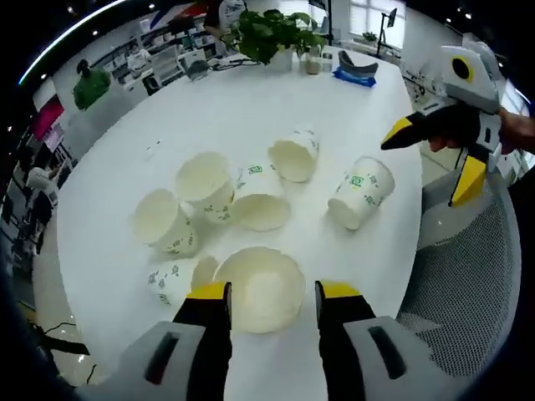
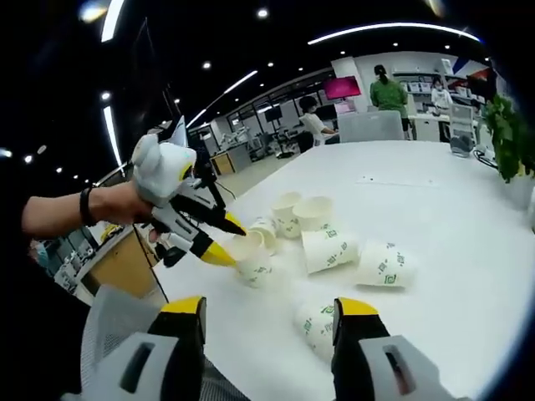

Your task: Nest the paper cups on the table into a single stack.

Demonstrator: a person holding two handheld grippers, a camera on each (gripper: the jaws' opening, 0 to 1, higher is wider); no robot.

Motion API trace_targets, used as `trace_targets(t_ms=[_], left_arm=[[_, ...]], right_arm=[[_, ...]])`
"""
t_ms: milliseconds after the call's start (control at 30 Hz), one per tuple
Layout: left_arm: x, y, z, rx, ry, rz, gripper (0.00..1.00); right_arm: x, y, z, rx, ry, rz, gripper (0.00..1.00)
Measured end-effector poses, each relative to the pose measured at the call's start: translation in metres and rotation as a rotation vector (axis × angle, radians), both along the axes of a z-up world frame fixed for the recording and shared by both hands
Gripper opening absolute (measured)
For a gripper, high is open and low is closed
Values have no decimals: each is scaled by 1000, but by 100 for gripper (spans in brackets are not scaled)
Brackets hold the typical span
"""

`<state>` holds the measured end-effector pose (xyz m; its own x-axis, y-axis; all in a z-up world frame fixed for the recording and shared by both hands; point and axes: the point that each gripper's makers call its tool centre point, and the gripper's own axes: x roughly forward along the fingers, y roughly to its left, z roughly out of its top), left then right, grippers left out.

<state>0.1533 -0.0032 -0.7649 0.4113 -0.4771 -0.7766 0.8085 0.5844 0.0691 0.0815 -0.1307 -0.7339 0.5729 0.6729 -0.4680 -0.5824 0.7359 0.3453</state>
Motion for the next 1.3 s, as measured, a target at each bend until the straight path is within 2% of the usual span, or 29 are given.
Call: trace_targets(t_ms=[33,100,200,333,500,800,900,1000,1100,1200,1300], left_arm=[[-1,3,0,-3,-6,17,40],[-3,5,4,-48,-29,60,41],[-5,9,7,-116,-32,120,42],[-12,15,7,-159,-41,166,42],[-18,22,1,-178,-51,187,43],[-24,35,12,-254,-103,260,44],[-25,41,21,-296,-129,290,45],[-28,47,23,-307,-138,307,45],[-36,52,26,-320,-143,328,45],[-43,56,30,-361,-145,366,46],[-50,60,27,-360,-145,378,46]], right_arm=[[0,-2,0,1,2,-8,61],[0,-5,0,-2,3,-23,61],[3,-14,-4,1,12,-55,61],[5,-22,-8,34,35,-94,60],[2,-26,-10,34,46,-106,60],[1,-29,-16,39,70,-118,59],[1,-28,-19,40,75,-116,59],[1,-27,-20,40,80,-116,59],[1,-27,-22,34,83,-118,59],[1,-29,-24,27,86,-125,59],[1,-32,-28,23,98,-135,59]])
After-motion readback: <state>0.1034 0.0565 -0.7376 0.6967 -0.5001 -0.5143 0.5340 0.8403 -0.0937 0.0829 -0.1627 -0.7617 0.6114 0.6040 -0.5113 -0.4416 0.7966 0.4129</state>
